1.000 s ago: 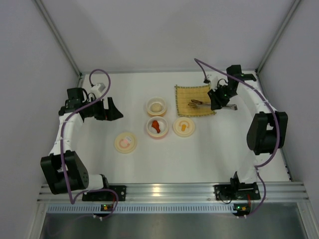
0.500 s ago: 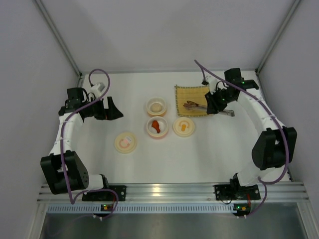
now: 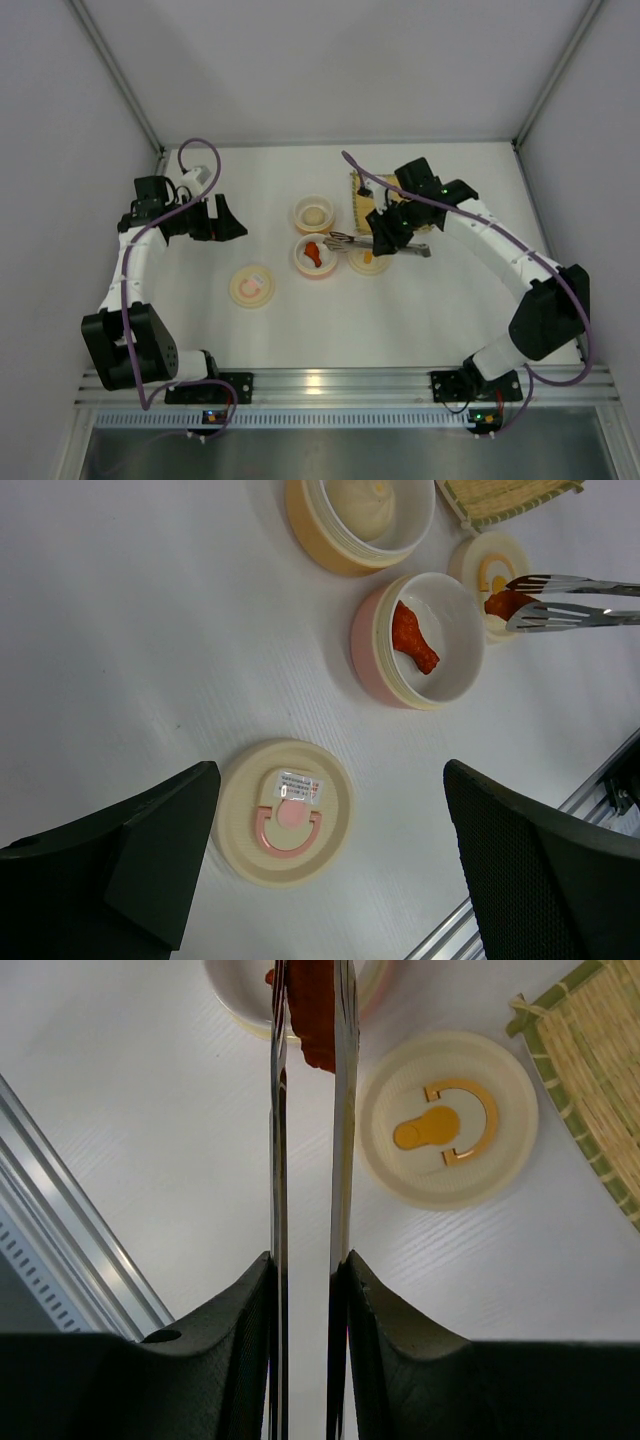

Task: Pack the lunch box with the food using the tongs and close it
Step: Place the fake food in the packing box.

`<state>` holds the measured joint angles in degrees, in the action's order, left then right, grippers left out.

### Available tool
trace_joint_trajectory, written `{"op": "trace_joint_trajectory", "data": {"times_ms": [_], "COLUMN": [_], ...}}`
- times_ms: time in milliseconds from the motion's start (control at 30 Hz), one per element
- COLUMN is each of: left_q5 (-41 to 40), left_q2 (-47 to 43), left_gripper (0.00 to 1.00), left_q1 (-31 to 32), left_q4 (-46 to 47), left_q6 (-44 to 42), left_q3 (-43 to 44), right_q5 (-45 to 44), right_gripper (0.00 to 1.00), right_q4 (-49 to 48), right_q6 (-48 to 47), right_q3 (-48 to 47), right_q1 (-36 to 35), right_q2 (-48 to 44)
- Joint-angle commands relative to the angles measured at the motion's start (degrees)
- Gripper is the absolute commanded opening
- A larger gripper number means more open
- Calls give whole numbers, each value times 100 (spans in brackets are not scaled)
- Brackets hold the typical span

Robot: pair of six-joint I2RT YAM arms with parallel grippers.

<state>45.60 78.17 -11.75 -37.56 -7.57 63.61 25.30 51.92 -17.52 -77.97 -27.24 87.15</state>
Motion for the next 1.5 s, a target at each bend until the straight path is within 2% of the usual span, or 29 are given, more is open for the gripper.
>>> {"op": "trace_joint_trajectory", "data": {"times_ms": [0,433,1000,1267,1467], "left_q5": [115,115,71,71,36], "left_q2": [-188,-171,-179,-206,-223], "left_gripper": [98,98,98,98,98], "left_q1": [-38,-47,-29,-38,-38], "left_q4": [214,223,284,293,267], "left_q6": [-34,-42,-87,-86,-130], "left_q3": [-7,-42,-77,-86,-104], "right_q5": [10,-253,-1044,-1071,-1150], "right_gripper": [17,9,0,0,16], "right_q4": [-560,-1122,-1913,-2037,-2010], "right_q6": [477,1390,2349,2578,2684], "right_q3": [-51,-34,581,643,599], "right_q1": [-281,-861,-1037,-1046,-1046], "right_q2": [-225,117,170,285,276]}}
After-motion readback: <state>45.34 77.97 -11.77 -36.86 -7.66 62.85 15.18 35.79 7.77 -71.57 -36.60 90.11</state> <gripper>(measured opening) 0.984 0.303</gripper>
